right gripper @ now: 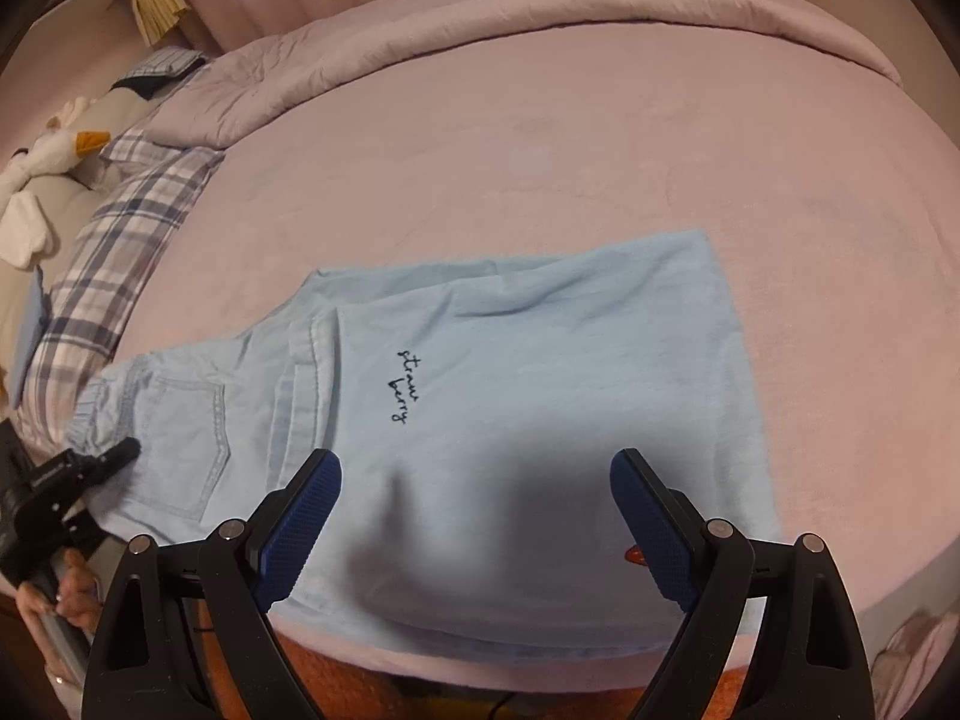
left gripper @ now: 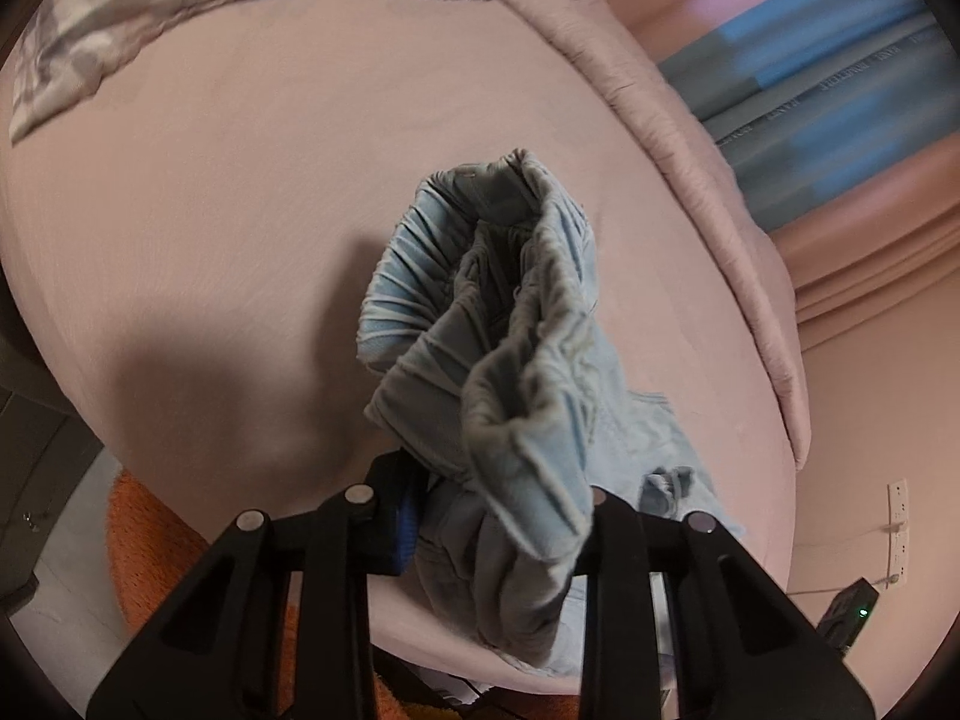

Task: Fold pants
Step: 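Lift the waistband with the left tool and fold it over the legs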

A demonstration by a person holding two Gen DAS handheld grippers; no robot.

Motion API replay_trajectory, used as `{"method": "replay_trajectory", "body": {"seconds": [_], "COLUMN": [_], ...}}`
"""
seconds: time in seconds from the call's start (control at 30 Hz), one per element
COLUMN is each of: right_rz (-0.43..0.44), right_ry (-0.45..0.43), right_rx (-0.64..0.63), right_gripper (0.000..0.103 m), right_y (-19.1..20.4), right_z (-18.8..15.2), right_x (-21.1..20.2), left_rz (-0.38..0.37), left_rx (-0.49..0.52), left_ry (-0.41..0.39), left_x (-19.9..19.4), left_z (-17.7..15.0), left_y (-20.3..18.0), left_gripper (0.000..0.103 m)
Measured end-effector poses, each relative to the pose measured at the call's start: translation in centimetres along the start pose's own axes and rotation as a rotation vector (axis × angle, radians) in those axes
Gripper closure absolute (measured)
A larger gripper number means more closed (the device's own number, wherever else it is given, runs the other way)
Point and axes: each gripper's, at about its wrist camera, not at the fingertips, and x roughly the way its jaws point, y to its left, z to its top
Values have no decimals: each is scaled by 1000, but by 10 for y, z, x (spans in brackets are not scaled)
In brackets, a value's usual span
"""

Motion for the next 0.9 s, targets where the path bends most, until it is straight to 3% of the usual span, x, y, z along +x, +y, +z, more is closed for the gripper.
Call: {"method": "replay_trajectory", "body": {"seconds": [0.47,0.9], "right_rz": [10,6], "right_ry": [-6,-20], "right_rx": [18,54], "right_gripper": [12,12], "right_y": [-5,-16], "right_z": [-1,-3], "right_x": [-1,-4], "left_rz": [-64,-108], "left_rx": [166,247], "left_ry": [-34,-9], "left_x": [-16,-9], "left_z": [-9,-9], "left_y": [-57,-84], "left_gripper": [76,76]}}
